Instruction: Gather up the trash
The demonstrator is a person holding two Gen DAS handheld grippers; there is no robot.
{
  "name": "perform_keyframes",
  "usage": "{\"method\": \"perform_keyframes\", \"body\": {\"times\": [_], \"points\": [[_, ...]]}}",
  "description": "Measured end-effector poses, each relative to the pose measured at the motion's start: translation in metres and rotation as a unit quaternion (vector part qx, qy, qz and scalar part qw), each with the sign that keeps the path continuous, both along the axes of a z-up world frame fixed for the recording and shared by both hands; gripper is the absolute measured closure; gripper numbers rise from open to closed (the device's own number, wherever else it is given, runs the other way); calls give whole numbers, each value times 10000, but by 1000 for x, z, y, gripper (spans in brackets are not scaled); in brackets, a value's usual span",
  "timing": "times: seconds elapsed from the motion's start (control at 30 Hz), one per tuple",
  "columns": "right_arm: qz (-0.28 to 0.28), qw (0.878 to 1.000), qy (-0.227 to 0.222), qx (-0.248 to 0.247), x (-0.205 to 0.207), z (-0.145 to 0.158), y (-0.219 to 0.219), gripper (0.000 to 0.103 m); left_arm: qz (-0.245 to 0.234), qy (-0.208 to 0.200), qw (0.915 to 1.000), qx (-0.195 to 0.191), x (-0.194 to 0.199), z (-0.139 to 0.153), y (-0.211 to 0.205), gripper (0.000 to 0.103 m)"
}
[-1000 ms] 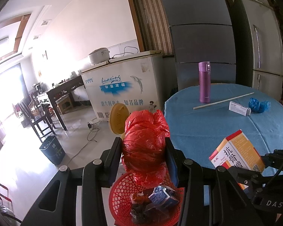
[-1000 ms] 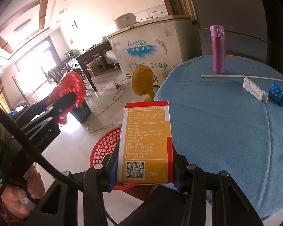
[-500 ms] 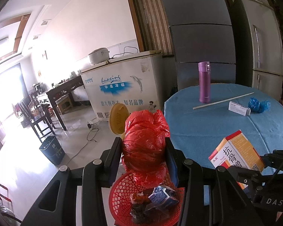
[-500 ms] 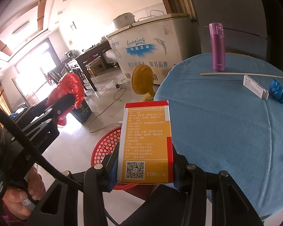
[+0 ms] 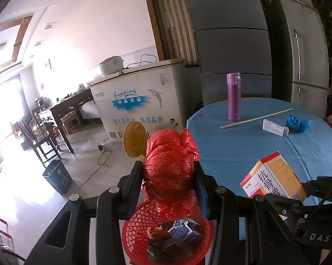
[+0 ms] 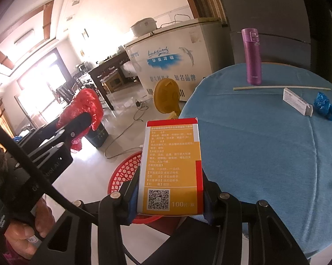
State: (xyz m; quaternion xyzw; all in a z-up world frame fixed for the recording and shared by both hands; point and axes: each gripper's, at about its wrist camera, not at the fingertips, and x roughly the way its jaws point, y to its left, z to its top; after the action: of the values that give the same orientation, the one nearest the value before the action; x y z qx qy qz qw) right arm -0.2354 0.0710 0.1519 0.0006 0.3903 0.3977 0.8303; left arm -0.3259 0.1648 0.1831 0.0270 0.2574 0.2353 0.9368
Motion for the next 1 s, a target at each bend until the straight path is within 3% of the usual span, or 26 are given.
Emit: {"method": "perform_keyframes", "body": {"times": [0.33,1.0], "points": [[-137,9997,79,192,0,0,-25,55,-186,59,9998,9,4,5,-18,57],[-348,9977,156,566,0,6,-65,55,-542,279,9975,-361,14,11,-42,57]]}}
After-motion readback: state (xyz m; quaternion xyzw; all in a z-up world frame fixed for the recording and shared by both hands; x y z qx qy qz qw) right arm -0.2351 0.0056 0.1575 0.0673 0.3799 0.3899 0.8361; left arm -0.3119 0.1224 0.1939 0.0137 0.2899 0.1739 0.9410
